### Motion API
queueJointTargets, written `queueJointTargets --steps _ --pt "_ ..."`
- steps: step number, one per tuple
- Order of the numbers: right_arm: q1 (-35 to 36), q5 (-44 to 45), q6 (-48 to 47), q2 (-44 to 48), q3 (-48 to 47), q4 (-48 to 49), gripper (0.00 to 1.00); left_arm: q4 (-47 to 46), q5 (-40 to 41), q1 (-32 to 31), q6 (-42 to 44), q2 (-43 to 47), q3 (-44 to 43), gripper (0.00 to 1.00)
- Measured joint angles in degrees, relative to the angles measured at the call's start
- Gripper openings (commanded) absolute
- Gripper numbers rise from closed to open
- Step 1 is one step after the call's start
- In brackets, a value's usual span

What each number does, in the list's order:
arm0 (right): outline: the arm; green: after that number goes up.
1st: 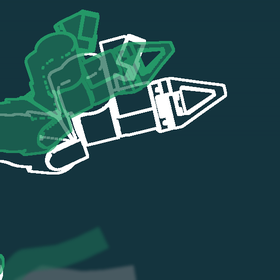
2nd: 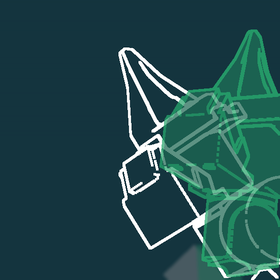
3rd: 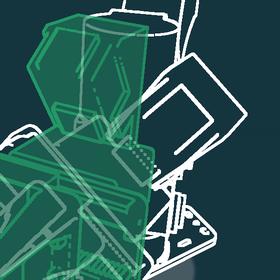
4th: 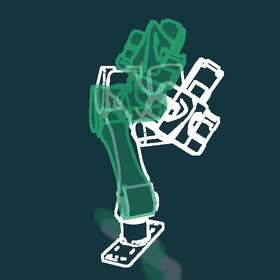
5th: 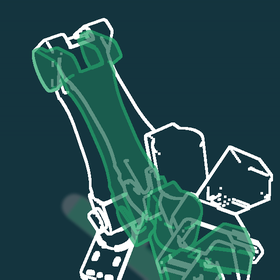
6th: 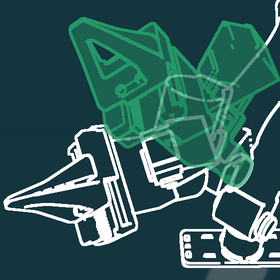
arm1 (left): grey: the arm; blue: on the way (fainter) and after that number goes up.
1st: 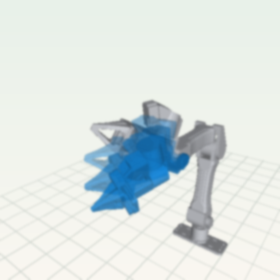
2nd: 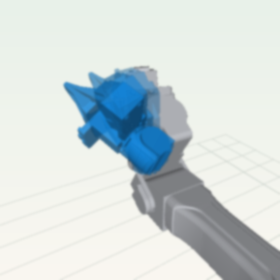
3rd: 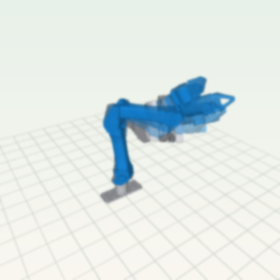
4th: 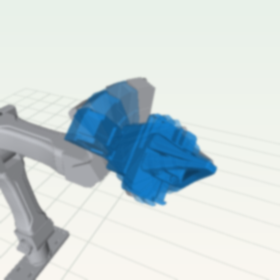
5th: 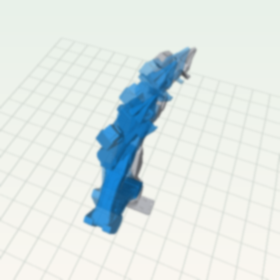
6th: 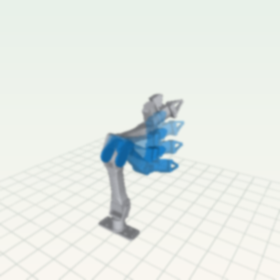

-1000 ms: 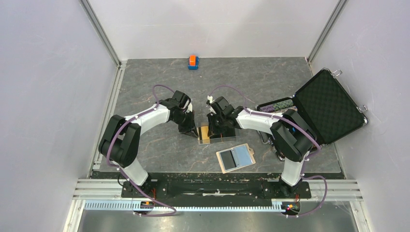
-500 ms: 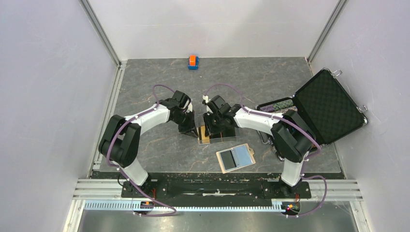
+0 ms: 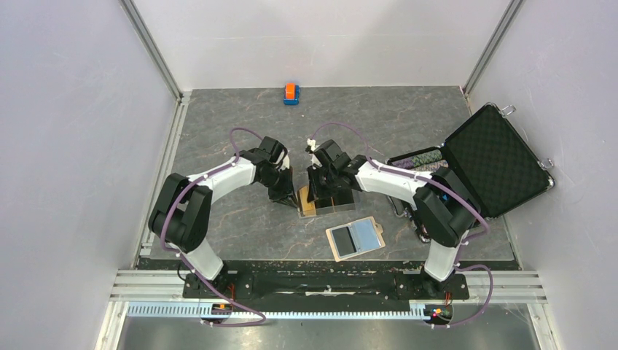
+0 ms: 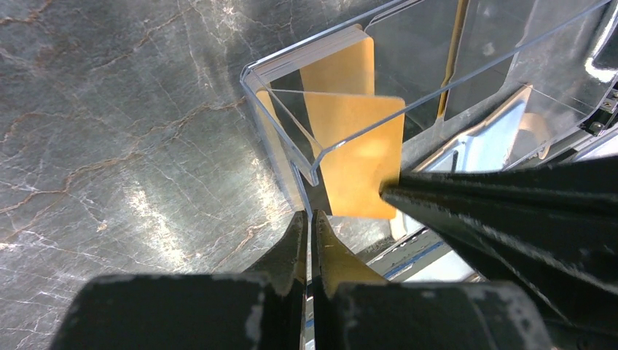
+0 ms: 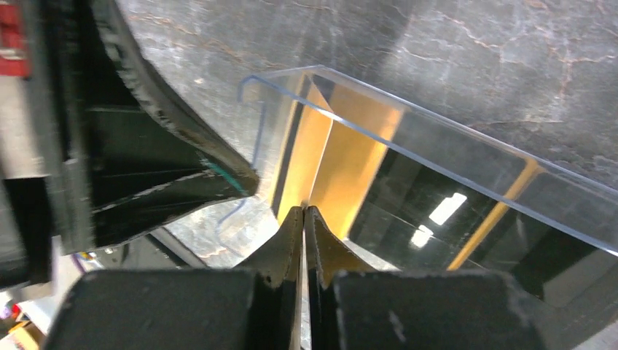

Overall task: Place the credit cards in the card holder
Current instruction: Pick up the credit card from the storage box.

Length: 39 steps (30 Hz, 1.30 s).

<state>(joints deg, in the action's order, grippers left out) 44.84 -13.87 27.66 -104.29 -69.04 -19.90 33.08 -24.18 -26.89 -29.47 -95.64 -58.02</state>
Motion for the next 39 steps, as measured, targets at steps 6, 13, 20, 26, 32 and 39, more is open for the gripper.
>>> queueJointTargets --steps 6,13,20,26,32,39 --pt "0.28 -4.15 3.48 2.01 3.08 7.93 0.09 0.02 -0.04 0.04 0.0 0.0 0.0 0.03" --pt "0.59 -5.66 4.74 1.84 3.96 11.15 0.3 0.04 -0.04 0.04 0.02 0.0 -0.02 0.03" --pt "0.68 -5.29 3.8 0.92 4.04 11.17 0.24 0.07 -0.04 0.04 0.04 0.0 -0.04 0.03" --pt "0.55 -4.87 2.95 -0.17 4.04 10.71 0.0 0.22 0.0 0.04 0.46 0.0 -0.13 0.02" --pt "0.37 -3.72 3.02 0.76 4.04 9.31 0.0 0.13 -0.85 1.05 0.46 -0.09 -0.07 0.02" --pt "-0.44 -2.58 2.71 7.76 4.81 8.9 0.0 1.16 -1.75 6.38 1.01 0.24 0.37 0.02"
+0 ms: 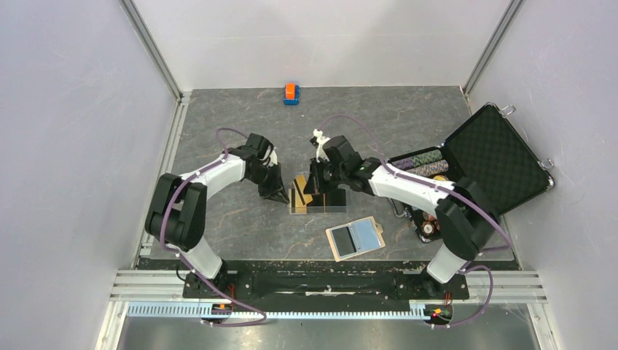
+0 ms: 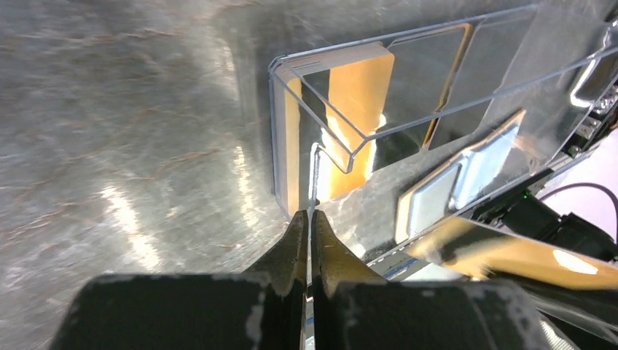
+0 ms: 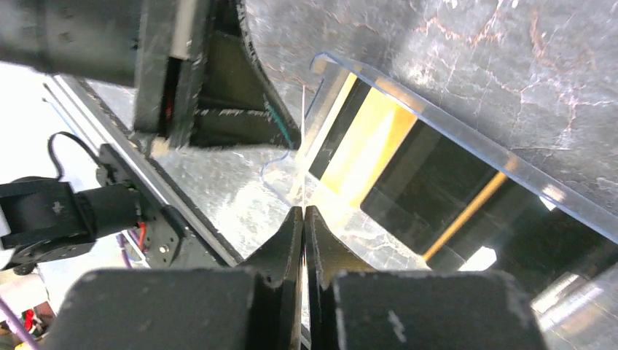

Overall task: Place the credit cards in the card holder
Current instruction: Pick up the credit card from the storage box.

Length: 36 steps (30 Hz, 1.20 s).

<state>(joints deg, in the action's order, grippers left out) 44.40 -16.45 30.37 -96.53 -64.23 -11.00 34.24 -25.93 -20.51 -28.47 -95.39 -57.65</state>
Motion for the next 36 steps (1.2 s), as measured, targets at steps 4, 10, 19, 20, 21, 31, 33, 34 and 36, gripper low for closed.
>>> queueJointTargets --steps 4,10,19,20,21,31,33,34,36 --pt "-1.25 -0.28 0.04 4.96 1.75 0.81 0.0 1.29 0.33 2.84 2.51 0.31 0.0 0.16" --pt "-4.35 -2.16 0.09 9.42 5.51 1.55 0.0 3.32 3.02 3.96 5.88 0.59 -0.55 0.39" --pt "-10.29 -7.93 1.18 16.63 13.79 5.33 0.0 5.53 9.01 4.11 4.94 17.14 -0.48 0.49" --pt "-10.84 -9.01 1.64 17.38 15.02 6.38 0.0 4.5 8.5 4.11 4.33 19.43 0.09 0.49" --pt "-11.39 -10.14 2.19 18.01 16.31 7.56 0.0 2.69 7.17 4.09 3.06 22.47 1.29 0.49" --pt "-13.09 -22.58 15.19 22.77 32.26 27.69 0.0 -23.32 -9.07 -2.99 -15.98 32.17 22.47 0.45" --pt "-13.09 -24.61 19.02 23.21 34.8 32.85 0.0 -30.18 -11.1 -5.88 -20.31 30.93 25.31 0.45" --pt "-13.11 -25.49 20.83 23.32 35.8 35.34 0.0 -33.27 -11.87 -7.1 -22.05 30.21 26.16 0.45" --pt "-13.14 -26.95 24.2 23.54 37.35 40.02 0.0 -39.95 -12.85 -9.64 -25.66 28.57 27.41 0.45"
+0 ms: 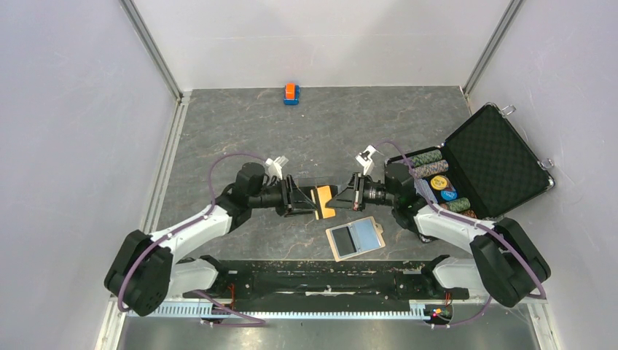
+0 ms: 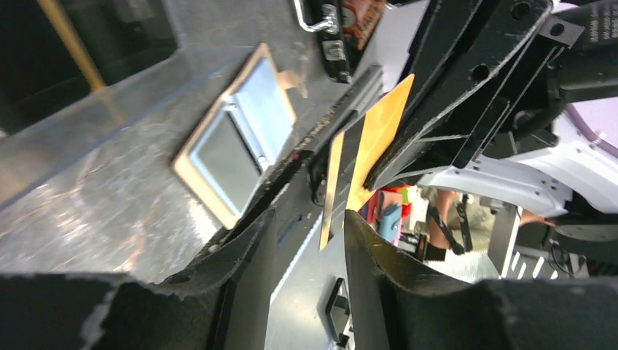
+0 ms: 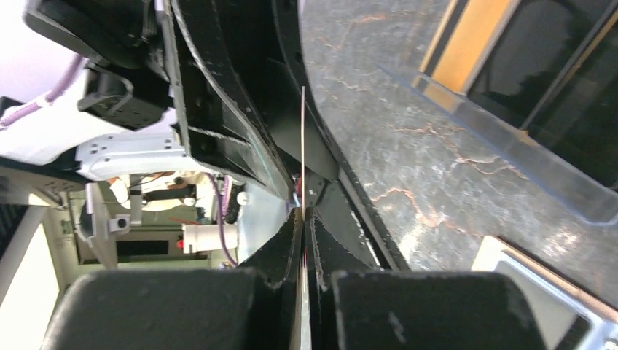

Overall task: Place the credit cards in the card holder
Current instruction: Pick up the credit card from the storage box.

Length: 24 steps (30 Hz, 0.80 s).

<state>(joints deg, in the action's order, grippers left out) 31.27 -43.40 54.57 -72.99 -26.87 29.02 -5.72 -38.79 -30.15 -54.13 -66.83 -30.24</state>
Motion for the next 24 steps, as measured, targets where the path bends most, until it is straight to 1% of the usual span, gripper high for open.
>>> queueJointTargets --steps 2,6,9,16,22,24 --pt "0.0 -0.72 1.64 0.2 0.55 2.19 0.0 -5.03 -0.48 -1.79 -2.47 -1.31 0.39 0.42" --pt "-0.13 -1.75 4.22 1.09 1.16 6.03 0.0 -12.72 -0.63 -3.78 -6.1 -3.08 0.46 0.34" --pt "-0.31 -1.88 5.03 1.4 1.55 7.26 0.0 -15.76 -0.46 -4.0 -7.41 -3.28 0.57 0.32" --pt "-0.28 -2.38 5.86 1.79 2.34 8.17 0.0 -18.38 -0.22 -4.0 -8.26 -3.17 0.85 0.33" --pt "-0.72 -2.89 5.86 1.79 2.43 8.28 0.0 -18.58 -0.15 -4.0 -9.51 -1.16 2.58 0.32" --pt "-1.07 -3.08 5.86 1.79 2.43 8.28 0.0 -19.1 -0.39 -4.0 -9.75 -0.59 2.97 0.31"
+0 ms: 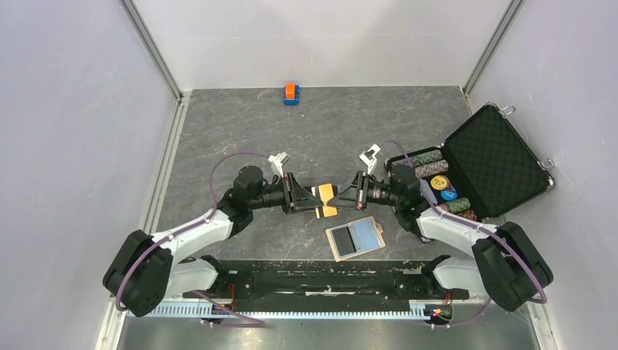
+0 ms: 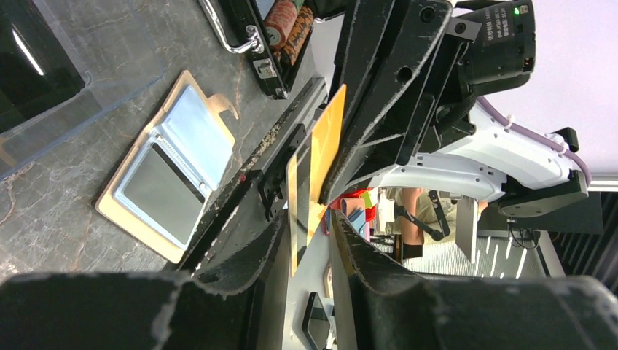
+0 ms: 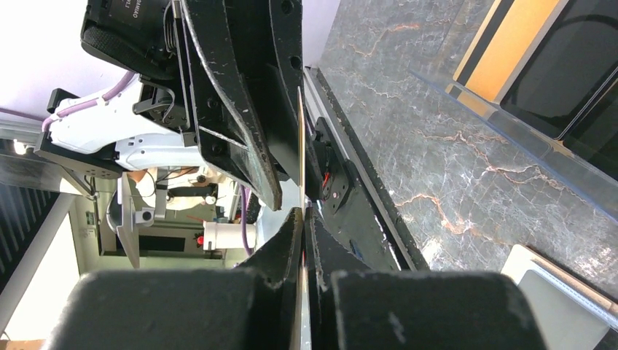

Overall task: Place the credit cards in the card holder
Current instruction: Pick up the credit card from the storage box.

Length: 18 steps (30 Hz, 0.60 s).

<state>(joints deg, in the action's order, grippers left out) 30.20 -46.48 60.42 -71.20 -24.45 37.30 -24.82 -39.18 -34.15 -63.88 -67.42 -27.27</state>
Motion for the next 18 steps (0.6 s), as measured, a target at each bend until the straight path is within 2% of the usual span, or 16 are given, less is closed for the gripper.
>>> queueJointTargets --steps 2,5,8,9,10,13,15,18 --pt "-0.2 -0.2 0.0 0.02 0.11 0.22 0.0 -1.44 -0.26 0.0 -0.57 0.11 0.37 0.17" --pt "-0.39 -0.85 0.11 0.33 0.31 0.83 0.0 -3.85 -0.98 0.02 -2.05 -0.04 1.31 0.02" --pt "-0.59 -1.4 0.09 0.98 0.66 1.27 0.01 -7.02 -2.47 0.04 -3.41 -0.72 1.75 0.02" --pt "-0.66 -1.51 0.09 1.09 0.72 1.42 0.05 -7.45 -2.73 0.04 -3.61 -0.83 1.75 0.02" --pt "-0.7 -1.51 0.07 1.25 0.74 1.55 0.12 -7.91 -2.97 0.04 -3.87 -0.96 1.77 0.02" --pt "-0.76 -1.31 -0.92 1.88 0.79 0.33 0.45 -8.85 -3.08 -0.07 -4.7 -1.07 1.84 0.02" --pt "-0.72 -0.04 -4.46 2.69 0.46 -4.68 0.61 -8.81 -3.02 -0.35 -4.87 -0.98 1.86 0.02" --pt "-0.7 4.09 -12.2 4.26 -2.29 -18.01 0.76 -6.49 -1.86 -0.72 -4.83 -0.24 2.6 0.02"
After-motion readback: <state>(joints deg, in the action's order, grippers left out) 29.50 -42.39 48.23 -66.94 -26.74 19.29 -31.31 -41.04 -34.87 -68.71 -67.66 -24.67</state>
